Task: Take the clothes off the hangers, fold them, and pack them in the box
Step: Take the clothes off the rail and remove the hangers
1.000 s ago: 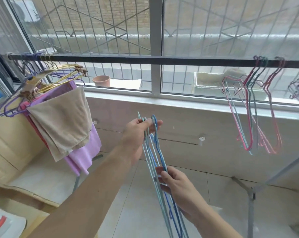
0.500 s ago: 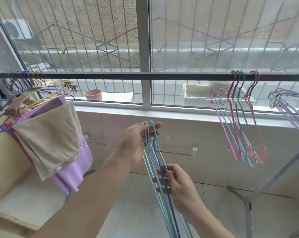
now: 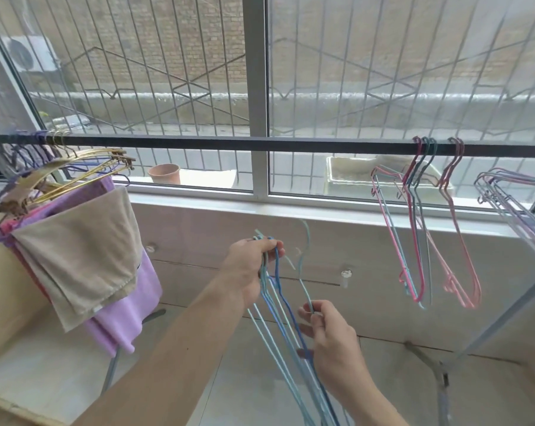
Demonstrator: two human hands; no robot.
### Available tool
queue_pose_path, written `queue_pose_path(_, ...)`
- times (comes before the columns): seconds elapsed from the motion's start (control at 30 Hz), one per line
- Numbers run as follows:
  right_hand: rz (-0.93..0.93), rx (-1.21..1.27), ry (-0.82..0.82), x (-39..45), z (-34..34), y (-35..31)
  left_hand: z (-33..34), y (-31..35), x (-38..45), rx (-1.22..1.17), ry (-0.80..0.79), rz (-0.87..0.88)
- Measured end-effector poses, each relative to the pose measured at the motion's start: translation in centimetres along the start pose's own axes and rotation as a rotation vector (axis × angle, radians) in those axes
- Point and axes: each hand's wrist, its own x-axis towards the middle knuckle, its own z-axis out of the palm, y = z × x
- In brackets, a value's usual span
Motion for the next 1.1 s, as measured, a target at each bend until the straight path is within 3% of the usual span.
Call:
queue_pose_path(0.1,0.086,0.034,-0.086,0.1,0.1,0.0,0.5,0.1,0.0,0.027,-0.002,0.057)
queue_pose_path(0.27,0.227,0.247,-0.214,-0.2,0.1,-0.5,0.8,0.0,-0.3,0.236,0.131,0.228)
queue_pose_path(0.6,0.28,0.492,-0.431,2.1,-1.4,-3.8,4.0,3.3,0.5,0.177,-0.095,0.034)
queue_pose_path(0.73,0.262,0.701,-0.465,4.2,-2.7,-7.5,5.9,6.2,1.9,0.328,-0.11,0.13)
queue_pose_path(0.83,0.199,0.691,-0.469,6.4,-3.4,-10.5,6.7,8.7,2.6,0.405,-0.127,0.201)
queue_pose_path(1.0,0.122,0.716,-0.386,10.0,-4.0,-15.7,4.9,10.3,3.0,0.517,0.005,0.32)
queue_pose_path(1.1,0.121,0.754,-0.358,12.1,-4.2,-18.3,2.6,9.5,2.7,0.525,0.04,0.282)
